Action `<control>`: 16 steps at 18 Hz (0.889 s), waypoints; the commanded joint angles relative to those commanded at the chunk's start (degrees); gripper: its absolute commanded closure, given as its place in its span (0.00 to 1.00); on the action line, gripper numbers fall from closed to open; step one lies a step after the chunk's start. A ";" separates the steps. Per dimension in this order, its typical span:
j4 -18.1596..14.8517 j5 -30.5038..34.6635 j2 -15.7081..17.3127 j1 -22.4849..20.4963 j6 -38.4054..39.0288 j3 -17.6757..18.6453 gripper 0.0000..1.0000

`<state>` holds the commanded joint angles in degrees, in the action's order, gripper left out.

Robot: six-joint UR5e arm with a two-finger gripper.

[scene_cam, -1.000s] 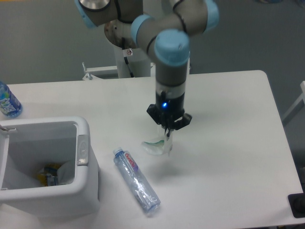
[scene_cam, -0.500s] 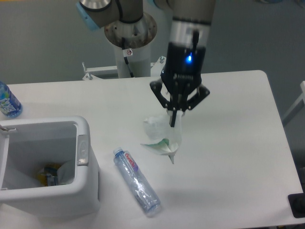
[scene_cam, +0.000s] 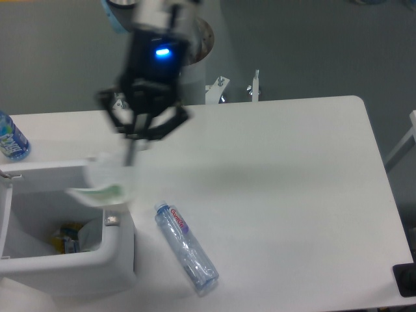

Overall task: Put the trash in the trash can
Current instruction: 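Open the gripper to drop the paper into the bin, then move the gripper down to the clear plastic water bottle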

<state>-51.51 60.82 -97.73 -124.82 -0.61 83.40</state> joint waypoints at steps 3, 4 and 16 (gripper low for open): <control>0.09 0.00 -1.32 1.33 -0.44 0.18 0.60; 0.35 0.09 -1.41 1.33 -0.62 0.35 0.23; 0.09 6.94 -5.71 -9.82 5.88 0.01 0.00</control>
<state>-51.42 67.76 -103.43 -134.64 5.26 83.41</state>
